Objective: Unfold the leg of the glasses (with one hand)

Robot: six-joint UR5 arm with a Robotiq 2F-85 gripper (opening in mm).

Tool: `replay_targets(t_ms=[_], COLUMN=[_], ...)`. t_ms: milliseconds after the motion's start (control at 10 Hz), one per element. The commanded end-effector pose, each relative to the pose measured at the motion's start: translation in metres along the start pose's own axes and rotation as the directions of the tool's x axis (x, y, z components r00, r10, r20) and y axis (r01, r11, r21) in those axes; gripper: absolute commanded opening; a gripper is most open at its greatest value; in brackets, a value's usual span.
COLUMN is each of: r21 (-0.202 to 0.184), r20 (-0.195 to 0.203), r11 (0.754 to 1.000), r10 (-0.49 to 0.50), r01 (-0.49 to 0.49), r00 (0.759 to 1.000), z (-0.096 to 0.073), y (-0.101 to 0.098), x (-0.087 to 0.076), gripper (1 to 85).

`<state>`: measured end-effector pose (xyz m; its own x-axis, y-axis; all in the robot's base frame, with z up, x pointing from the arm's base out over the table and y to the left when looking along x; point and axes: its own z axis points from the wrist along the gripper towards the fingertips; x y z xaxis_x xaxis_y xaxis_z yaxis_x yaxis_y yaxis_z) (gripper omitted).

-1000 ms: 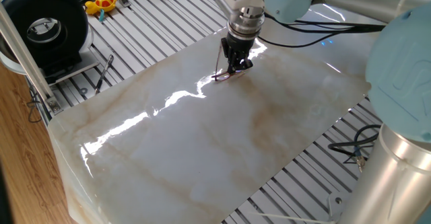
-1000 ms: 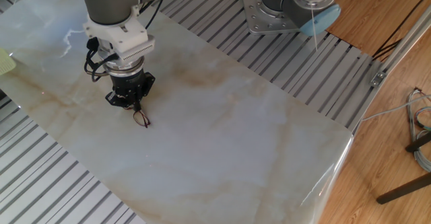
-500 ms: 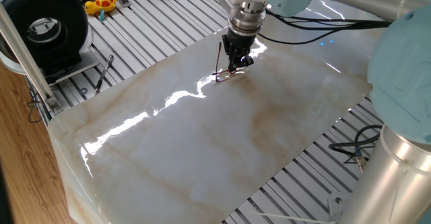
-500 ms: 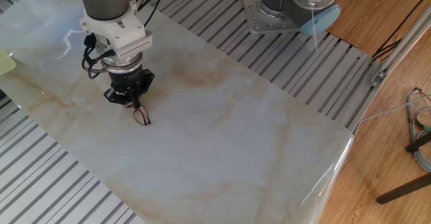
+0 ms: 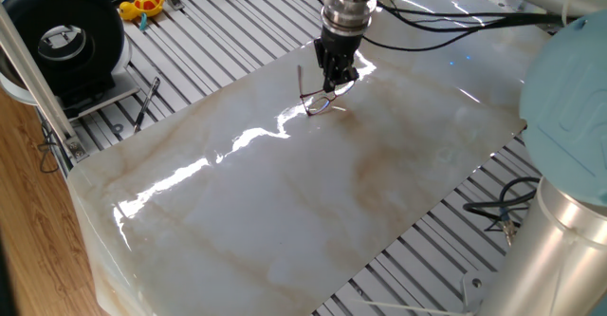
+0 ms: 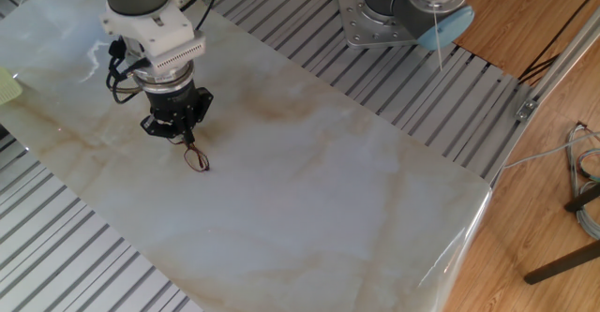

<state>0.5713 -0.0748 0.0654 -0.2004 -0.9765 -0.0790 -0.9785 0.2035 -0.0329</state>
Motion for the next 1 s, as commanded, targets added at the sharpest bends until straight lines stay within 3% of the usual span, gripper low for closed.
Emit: replay_targets(t_ms=[0,500,900], r21=[-0.016,0.008,-0.009], r20=[0.010,0.012,0.014], r11=[1.000,0.999,0.996], r10=[0.022,0.052,0.089], r01=[-0.022,-0.052,-0.089], r00=[1.000,0.999,0.996], z=[-0.0234,-0.0201,-0.0263], y=[0.0016,-0.0032,0.0039], x=[-0.0065,-0.0049,-0.0059], gripper=[1.3,1.3,1.3])
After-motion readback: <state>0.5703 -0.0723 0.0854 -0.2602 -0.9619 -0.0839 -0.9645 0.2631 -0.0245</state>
